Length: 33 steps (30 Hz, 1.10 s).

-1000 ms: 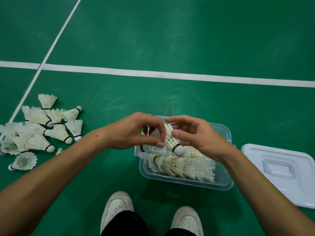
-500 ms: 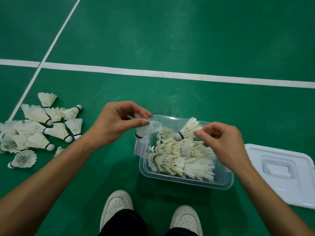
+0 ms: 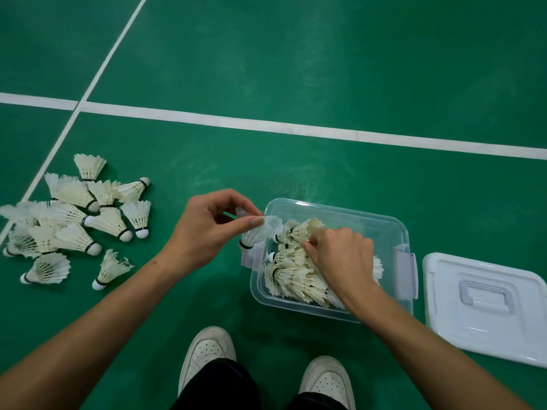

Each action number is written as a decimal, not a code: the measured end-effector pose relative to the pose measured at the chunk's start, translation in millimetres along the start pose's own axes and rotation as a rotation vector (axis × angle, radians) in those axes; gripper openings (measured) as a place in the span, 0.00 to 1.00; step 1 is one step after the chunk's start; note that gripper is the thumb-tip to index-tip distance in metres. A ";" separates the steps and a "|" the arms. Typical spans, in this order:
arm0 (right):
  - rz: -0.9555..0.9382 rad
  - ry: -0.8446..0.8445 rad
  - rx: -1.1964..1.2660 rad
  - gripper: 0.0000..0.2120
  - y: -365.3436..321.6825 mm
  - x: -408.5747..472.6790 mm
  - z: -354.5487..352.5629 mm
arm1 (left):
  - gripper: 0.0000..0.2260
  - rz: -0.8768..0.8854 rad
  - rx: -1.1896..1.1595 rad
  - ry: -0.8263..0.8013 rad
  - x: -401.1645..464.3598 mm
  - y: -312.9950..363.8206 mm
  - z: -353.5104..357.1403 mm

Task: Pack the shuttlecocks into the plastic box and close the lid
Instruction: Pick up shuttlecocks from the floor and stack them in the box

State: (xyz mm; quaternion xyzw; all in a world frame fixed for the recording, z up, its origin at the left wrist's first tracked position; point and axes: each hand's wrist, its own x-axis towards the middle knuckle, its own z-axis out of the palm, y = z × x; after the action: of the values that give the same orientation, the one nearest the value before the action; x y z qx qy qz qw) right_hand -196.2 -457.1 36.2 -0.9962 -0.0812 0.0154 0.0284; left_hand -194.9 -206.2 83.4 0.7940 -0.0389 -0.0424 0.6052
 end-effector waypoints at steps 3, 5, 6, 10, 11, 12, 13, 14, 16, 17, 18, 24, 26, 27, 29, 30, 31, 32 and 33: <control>0.002 -0.029 -0.003 0.20 -2.6 6.4 3.5 | 0.08 0.005 0.017 -0.017 -1.9 -0.2 1.8; 0.012 -0.100 0.050 0.19 -0.1 10.9 3.9 | 0.08 0.014 0.029 -0.028 -1.7 0.2 3.9; 0.015 -0.158 0.100 0.18 1.8 13.2 2.2 | 0.08 0.021 0.039 -0.036 -1.4 0.7 6.0; 0.023 -0.344 0.343 0.15 12.9 13.7 -10.1 | 0.08 0.062 0.108 -0.088 2.4 4.7 17.9; 0.023 -0.350 0.379 0.17 15.8 11.1 -15.2 | 0.07 0.071 0.122 -0.104 4.3 6.6 21.2; 0.025 -0.342 0.398 0.19 19.4 7.8 -21.0 | 0.07 0.080 0.135 -0.117 6.4 8.9 24.4; 0.021 -0.321 0.409 0.19 23.4 3.8 -27.8 | 0.07 0.089 0.147 -0.126 9.0 11.6 27.6; 0.017 -0.297 0.420 0.19 28.2 -0.4 -34.8 | 0.07 0.099 0.156 -0.134 12.0 14.1 31.0; 0.004 -0.223 0.473 0.18 38.5 -8.2 -47.1 | 0.09 0.117 0.182 -0.150 18.4 18.8 37.5; -0.010 -0.173 0.517 0.18 42.9 -11.9 -52.6 | 0.11 0.123 0.202 -0.160 21.7 20.6 40.7; -0.028 -0.129 0.567 0.19 46.3 -15.3 -57.4 | 0.12 0.127 0.223 -0.169 25.3 21.9 43.8; -0.191 0.036 0.567 0.18 41.3 -18.9 -57.9 | 0.18 0.092 0.240 -0.189 44.9 22.3 63.4; -0.152 0.078 0.575 0.15 41.0 -15.4 -54.1 | 0.18 0.063 0.201 -0.211 50.2 21.2 71.3; -0.131 0.082 0.591 0.14 43.0 -13.8 -51.3 | 0.17 0.048 0.180 -0.216 52.3 20.9 75.1; -0.114 0.079 0.602 0.14 47.7 -13.3 -47.1 | 0.17 0.023 0.148 -0.224 55.8 21.5 81.5; -0.108 0.081 0.602 0.15 50.1 -14.7 -46.0 | 0.17 0.010 0.137 -0.229 56.6 22.2 84.1; -0.097 0.087 0.598 0.15 52.6 -17.2 -45.7 | 0.18 -0.005 0.129 -0.227 56.3 23.0 86.0; -0.082 0.096 0.590 0.16 55.3 -20.7 -45.4 | 0.19 -0.020 0.127 -0.214 54.2 23.8 87.3; -0.063 0.108 0.572 0.17 57.2 -24.9 -45.7 | 0.20 -0.036 0.135 -0.192 50.8 23.9 87.6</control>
State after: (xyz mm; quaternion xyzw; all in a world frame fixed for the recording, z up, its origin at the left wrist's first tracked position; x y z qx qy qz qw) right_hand -210.0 -520.0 79.1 -0.9441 -0.1029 -0.0164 0.3128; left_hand -154.7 -302.2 82.3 0.8258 -0.0851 -0.1266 0.5430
